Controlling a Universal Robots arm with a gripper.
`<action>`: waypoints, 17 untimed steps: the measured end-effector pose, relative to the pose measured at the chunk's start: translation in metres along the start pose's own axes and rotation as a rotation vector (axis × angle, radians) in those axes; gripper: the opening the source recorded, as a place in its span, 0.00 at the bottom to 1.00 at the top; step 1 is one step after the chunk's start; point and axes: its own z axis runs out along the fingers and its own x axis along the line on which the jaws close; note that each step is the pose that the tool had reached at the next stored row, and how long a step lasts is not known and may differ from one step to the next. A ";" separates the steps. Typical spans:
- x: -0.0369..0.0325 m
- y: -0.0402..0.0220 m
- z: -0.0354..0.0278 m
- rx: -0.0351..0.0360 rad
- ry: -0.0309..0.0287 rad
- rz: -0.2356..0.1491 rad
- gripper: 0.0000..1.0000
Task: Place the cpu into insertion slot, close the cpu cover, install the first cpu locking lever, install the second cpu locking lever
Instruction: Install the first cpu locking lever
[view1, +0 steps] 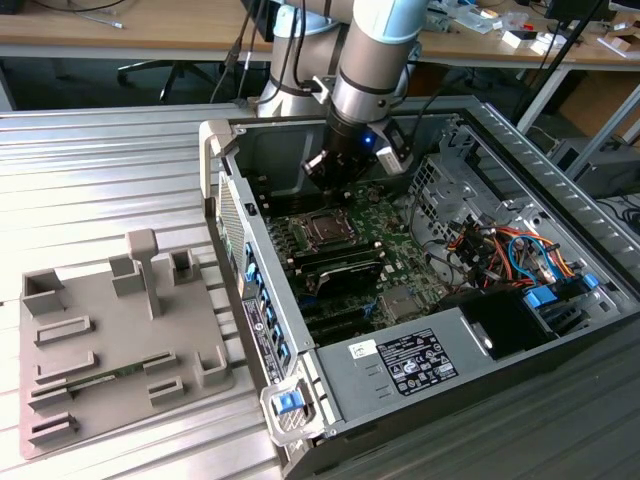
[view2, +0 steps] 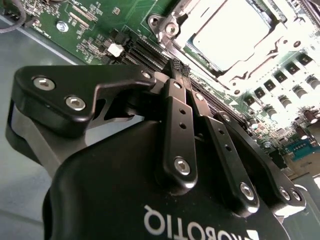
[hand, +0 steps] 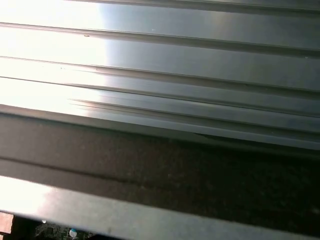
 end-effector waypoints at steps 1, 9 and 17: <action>0.0018 0.0001 0.0000 0.0004 -0.0017 0.000 0.11; 0.0044 -0.0024 0.0019 0.0005 -0.0030 0.000 0.11; 0.0048 -0.0050 0.0065 0.0004 -0.0030 0.000 0.11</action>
